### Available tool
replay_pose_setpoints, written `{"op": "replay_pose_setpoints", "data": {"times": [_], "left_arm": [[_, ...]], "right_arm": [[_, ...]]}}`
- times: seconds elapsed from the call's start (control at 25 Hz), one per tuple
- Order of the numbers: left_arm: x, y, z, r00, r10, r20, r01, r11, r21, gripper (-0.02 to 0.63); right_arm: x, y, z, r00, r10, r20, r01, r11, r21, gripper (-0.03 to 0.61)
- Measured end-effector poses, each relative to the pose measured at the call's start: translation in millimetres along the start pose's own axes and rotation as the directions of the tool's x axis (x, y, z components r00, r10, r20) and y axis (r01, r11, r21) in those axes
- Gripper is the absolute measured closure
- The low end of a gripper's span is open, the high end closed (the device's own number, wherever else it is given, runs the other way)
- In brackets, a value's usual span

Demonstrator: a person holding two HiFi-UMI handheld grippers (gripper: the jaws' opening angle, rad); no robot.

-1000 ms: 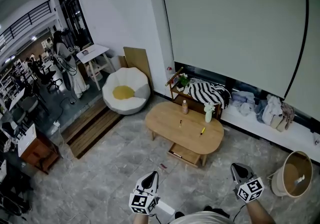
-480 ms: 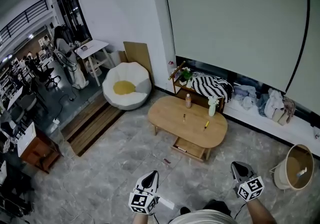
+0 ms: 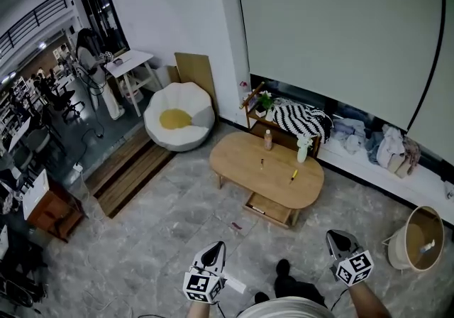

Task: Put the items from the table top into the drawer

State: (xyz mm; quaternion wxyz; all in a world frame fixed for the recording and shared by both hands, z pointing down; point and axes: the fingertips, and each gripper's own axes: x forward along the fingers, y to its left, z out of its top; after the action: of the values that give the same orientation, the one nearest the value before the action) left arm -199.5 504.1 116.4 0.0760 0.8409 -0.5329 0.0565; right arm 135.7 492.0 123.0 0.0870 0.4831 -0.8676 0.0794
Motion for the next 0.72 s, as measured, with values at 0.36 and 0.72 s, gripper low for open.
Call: {"op": "replay_pose_setpoints", "data": {"times": [0.36,0.72], "left_arm": [[55.6,12.7,9.4,1.000,0.027,0.012,-0.027,1.000,-0.011,0.594],[134.5,24.1,21.9,0.998,0.057,0.002,-0.057,0.998,-0.008,0.594]], "right_arm": [[63.3,-39.2,1.6,0.999,0.046,-0.014,-0.046,0.999,0.000,0.557],[132.6,-95.5,20.2,0.995,0.100,-0.018,-0.101,0.995,-0.017,0.557]]}}
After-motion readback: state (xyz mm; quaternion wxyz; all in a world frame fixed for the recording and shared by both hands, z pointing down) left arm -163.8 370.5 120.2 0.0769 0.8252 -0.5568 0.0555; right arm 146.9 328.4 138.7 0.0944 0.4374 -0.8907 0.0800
